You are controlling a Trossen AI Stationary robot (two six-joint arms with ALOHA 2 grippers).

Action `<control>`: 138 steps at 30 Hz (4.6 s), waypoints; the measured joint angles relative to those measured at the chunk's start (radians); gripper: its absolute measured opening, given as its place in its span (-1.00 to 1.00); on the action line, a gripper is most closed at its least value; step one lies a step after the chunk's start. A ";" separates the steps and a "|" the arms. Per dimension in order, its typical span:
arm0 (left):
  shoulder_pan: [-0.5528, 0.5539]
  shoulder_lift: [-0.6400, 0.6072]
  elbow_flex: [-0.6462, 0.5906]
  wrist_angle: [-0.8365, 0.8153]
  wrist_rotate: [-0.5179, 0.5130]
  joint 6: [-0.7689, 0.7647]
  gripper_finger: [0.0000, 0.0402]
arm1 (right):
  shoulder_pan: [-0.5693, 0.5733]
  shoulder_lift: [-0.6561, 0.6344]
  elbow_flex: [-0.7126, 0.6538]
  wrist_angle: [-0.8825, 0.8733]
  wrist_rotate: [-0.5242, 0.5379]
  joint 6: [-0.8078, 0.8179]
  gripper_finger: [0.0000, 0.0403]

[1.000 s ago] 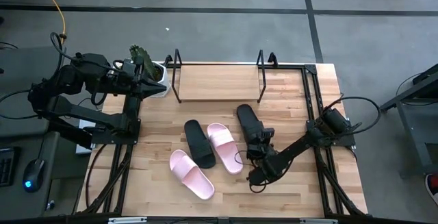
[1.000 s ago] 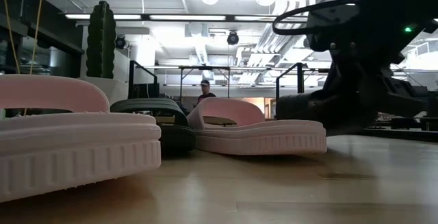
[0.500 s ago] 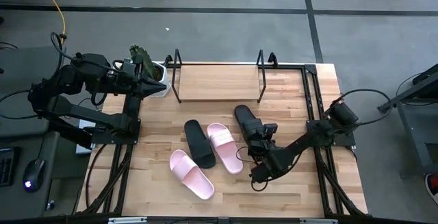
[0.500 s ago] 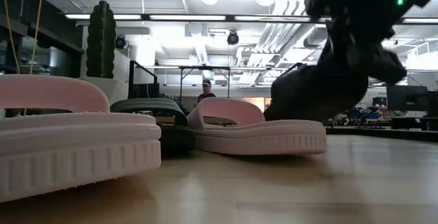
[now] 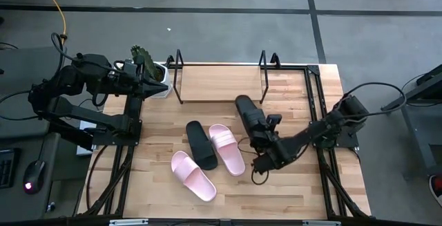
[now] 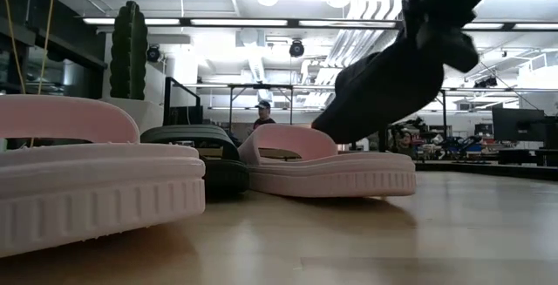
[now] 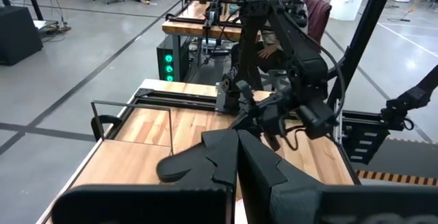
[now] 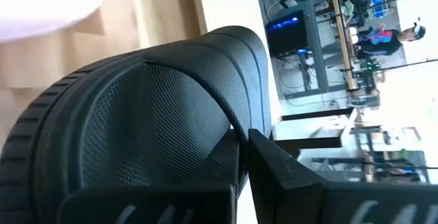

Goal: Pick and place slides into the shelf
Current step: Put the right black slides on the shelf

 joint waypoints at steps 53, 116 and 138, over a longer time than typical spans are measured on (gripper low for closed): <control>0.000 0.000 0.000 -0.001 -0.003 0.000 -1.00 | -0.588 0.000 0.001 0.379 -0.089 -0.604 -1.00; 0.000 0.000 0.000 -0.052 -0.002 -0.001 -1.00 | -0.688 0.001 -0.001 0.354 -0.443 -0.771 -0.52; 0.000 0.000 0.000 -0.059 -0.002 -0.001 -1.00 | -0.659 0.002 -0.001 0.312 -0.519 -0.740 -0.35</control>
